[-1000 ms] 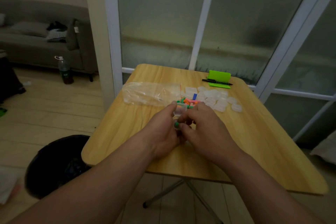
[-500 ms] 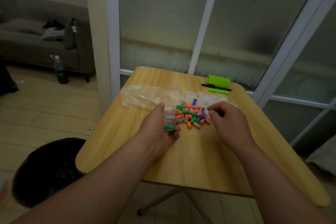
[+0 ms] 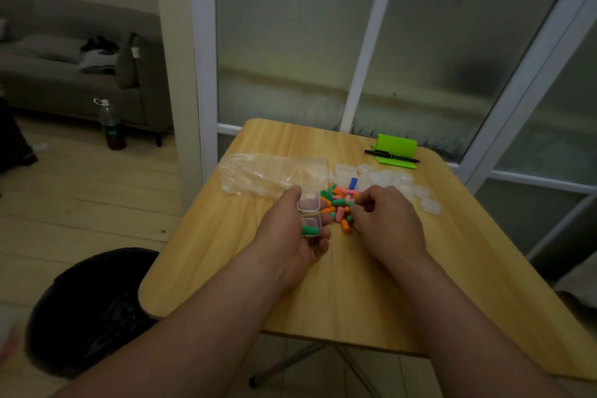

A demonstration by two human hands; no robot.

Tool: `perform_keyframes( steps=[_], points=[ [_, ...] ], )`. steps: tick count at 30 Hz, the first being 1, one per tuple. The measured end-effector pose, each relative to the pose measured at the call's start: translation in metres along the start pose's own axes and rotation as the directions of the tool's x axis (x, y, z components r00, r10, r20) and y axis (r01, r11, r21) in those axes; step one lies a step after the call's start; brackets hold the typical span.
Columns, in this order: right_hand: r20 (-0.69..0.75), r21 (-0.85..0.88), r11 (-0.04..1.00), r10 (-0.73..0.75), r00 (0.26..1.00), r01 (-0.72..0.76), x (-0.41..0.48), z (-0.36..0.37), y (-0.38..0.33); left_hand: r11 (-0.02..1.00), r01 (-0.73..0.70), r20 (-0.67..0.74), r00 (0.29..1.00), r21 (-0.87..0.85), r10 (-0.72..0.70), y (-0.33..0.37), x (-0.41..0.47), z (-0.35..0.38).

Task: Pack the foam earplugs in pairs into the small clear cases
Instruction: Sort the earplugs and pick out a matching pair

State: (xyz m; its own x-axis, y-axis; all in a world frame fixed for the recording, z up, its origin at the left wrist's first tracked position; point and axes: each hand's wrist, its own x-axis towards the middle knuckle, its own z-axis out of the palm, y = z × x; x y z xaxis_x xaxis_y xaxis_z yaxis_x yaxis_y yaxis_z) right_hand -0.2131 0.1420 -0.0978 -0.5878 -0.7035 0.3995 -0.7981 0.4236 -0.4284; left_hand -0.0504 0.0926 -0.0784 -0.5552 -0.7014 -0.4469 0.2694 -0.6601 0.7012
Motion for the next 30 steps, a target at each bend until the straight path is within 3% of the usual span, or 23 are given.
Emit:
perform_keyframes(
  steps=[13, 18, 24, 30],
  points=[
    [-0.021, 0.014, 0.998, 0.055, 0.998, -0.055, 0.001, 0.003, 0.0, 1.0, -0.002, 0.006, 1.0, -0.005, 0.002, -0.002, 0.0, 0.0],
    [-0.033, 0.167, 0.984, 0.065, 0.997, -0.059, 0.002, -0.003, -0.003, 1.0, -0.001, 0.007, 1.0, 0.005, 0.001, 0.0, -0.002, 0.001],
    [-0.004, 0.325, 0.938, -0.126, 0.992, 0.121, -0.025, -0.033, -0.019, 0.999, 0.037, 0.066, 0.997, 0.035, -0.039, 0.0, -0.002, 0.003],
    [0.081, 0.28, 0.917, -0.318, 0.945, 0.284, -0.047, -0.04, -0.025, 0.998, 0.047, 0.121, 0.991, 0.049, -0.052, -0.01, 0.0, 0.01]
  ],
)
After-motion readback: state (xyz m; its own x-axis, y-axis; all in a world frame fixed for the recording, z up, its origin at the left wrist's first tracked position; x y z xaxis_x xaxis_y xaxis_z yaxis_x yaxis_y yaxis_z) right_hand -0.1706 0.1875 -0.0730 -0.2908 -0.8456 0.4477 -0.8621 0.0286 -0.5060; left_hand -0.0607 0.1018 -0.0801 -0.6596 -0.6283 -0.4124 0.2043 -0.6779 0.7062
